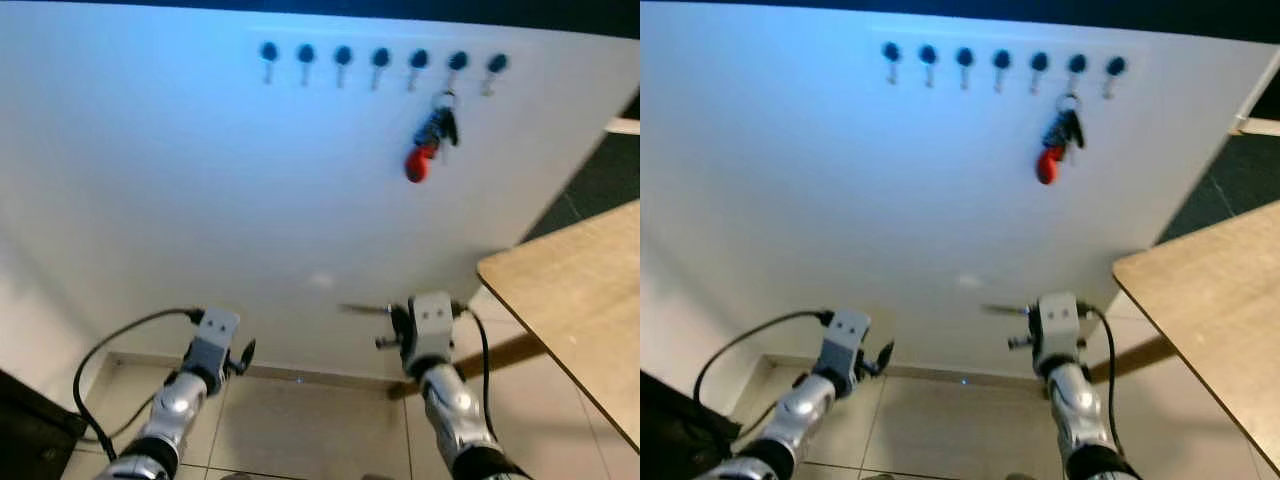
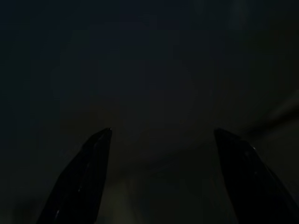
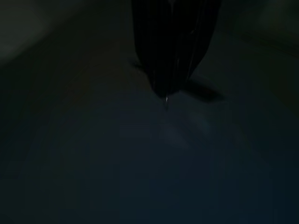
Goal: Hang keys on a hook
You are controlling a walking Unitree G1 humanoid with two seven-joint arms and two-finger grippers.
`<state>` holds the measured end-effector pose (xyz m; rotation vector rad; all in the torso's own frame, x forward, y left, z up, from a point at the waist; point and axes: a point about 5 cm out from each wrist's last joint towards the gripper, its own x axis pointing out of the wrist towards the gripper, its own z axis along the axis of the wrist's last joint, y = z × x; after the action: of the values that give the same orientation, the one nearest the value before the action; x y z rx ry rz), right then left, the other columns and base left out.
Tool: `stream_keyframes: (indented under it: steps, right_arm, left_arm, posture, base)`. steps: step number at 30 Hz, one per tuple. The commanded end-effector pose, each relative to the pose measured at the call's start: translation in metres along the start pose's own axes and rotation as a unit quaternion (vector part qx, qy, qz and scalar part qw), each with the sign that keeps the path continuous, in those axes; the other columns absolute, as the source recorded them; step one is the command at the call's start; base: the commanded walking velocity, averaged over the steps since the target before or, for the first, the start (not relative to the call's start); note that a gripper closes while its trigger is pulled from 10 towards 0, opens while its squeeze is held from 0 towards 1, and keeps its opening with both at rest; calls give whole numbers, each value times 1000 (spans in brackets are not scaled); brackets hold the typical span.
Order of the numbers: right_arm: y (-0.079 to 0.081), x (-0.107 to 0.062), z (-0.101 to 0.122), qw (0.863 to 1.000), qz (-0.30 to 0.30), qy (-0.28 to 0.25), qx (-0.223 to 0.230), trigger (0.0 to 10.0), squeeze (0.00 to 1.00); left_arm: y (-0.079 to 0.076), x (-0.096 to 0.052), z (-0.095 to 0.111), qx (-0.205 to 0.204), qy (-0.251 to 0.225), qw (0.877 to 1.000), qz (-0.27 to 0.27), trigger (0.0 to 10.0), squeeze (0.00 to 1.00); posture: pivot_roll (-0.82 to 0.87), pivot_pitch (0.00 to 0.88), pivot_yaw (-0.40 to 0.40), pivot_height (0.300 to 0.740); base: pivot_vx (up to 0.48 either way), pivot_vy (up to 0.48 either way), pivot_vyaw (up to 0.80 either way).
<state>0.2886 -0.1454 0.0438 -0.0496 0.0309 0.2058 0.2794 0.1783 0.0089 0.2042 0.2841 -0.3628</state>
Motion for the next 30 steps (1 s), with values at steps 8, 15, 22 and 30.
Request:
stream_keyframes:
  steps: [8,15,22,30]
  right_arm:
    - [19,32,92,984,46,-170,-11,10000,0]
    - [26,34,148,966,52,-252,-12,10000,0]
    - [32,35,185,956,56,-287,-22,10000,0]
    - [36,38,211,950,53,-306,-33,10000,0]
  left_arm:
    - [31,3,75,64,-161,984,-46,10000,0]
    - [28,0,112,101,-233,963,-88,10000,0]
    - [23,-12,145,81,-294,943,-131,10000,0]
    - [19,-22,176,87,-334,926,-155,10000,0]
  posture:
    - [45,36,-45,740]
    - [42,43,-51,740]
    - [41,51,-56,740]
    - [41,62,-64,740]
  base:
    - [0,0,0]
    - [0,0,0]
    - [0,0,0]
    - [0,0,0]
